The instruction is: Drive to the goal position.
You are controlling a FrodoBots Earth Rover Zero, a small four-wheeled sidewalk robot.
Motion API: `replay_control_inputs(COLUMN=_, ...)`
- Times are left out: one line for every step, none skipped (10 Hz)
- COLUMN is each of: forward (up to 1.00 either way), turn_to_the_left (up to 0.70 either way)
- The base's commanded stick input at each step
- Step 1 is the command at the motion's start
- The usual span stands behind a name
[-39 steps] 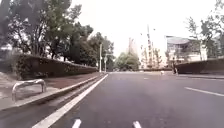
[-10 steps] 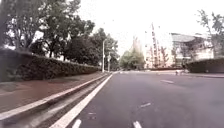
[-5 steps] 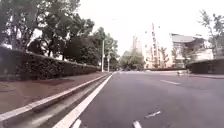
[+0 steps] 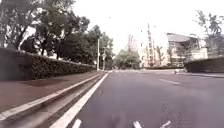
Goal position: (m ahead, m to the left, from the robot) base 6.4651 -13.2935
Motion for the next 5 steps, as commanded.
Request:
replay_control_inputs(forward=0.7, turn_to_the_left=0.0)
replay_control_inputs(forward=0.7, turn_to_the_left=0.0)
replay_control_inputs(forward=0.7, turn_to_the_left=0.0)
replay_control_inputs(forward=0.7, turn_to_the_left=0.0)
replay_control_inputs(forward=0.7, turn_to_the_left=0.0)
